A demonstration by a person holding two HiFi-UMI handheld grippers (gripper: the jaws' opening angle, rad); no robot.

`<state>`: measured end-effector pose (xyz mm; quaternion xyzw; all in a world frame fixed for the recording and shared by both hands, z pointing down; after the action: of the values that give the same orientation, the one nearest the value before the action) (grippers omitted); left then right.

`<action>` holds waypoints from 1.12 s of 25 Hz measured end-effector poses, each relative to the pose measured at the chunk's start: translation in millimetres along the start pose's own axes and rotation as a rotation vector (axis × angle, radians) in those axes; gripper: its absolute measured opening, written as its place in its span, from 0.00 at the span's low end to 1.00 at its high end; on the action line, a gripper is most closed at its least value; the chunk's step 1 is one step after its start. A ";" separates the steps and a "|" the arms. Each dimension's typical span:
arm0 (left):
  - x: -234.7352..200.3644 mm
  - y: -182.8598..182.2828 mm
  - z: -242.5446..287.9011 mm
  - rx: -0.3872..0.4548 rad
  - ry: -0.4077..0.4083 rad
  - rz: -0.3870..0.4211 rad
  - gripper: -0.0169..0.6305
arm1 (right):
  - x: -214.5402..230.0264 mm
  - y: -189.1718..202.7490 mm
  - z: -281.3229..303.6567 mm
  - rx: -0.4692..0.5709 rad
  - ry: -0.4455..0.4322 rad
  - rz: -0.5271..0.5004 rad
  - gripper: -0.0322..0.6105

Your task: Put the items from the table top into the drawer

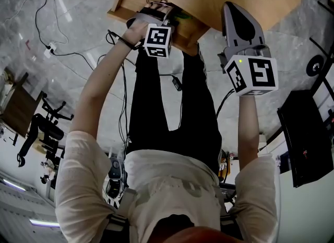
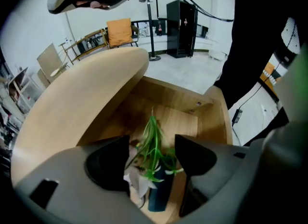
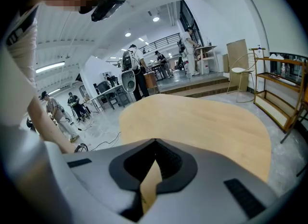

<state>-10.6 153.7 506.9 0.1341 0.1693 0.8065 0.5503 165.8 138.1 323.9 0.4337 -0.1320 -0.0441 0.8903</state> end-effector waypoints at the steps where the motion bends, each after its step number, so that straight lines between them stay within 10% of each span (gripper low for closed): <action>1: 0.7 -0.6 -0.3 0.011 0.015 -0.015 0.49 | -2.9 -1.1 1.3 0.001 -0.010 -0.002 0.06; 12: -1.0 2.3 -19.2 0.075 -0.012 -0.159 0.52 | -27.1 -11.3 18.5 0.010 -0.065 -0.028 0.06; 16: -11.3 4.8 -34.4 0.133 -0.010 -0.360 0.47 | -36.5 -13.2 24.4 0.007 -0.074 -0.038 0.06; 18: -17.8 6.8 -43.5 0.125 -0.031 -0.459 0.07 | -40.7 -15.2 26.4 0.008 -0.076 -0.042 0.06; 19: -20.2 7.2 -48.1 0.127 -0.030 -0.514 0.04 | -42.6 -16.8 26.6 0.009 -0.078 -0.044 0.06; 28: -54.1 -9.7 -179.1 0.602 -0.070 -1.196 0.04 | -74.0 -87.7 3.5 0.101 -0.063 -0.052 0.06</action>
<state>-55.3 84.1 338.8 0.1909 0.4142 0.2753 0.8463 96.9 95.4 242.6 0.4798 -0.1506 -0.0741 0.8612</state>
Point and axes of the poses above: the fingertips, and each gripper's own axes: z forward along the fingers, x to its right, y out of its underside, the point moved 9 cm from there along -z, backward along the fingers, and after that the axes turned 8 degrees about -z, right-handed, at the moved point
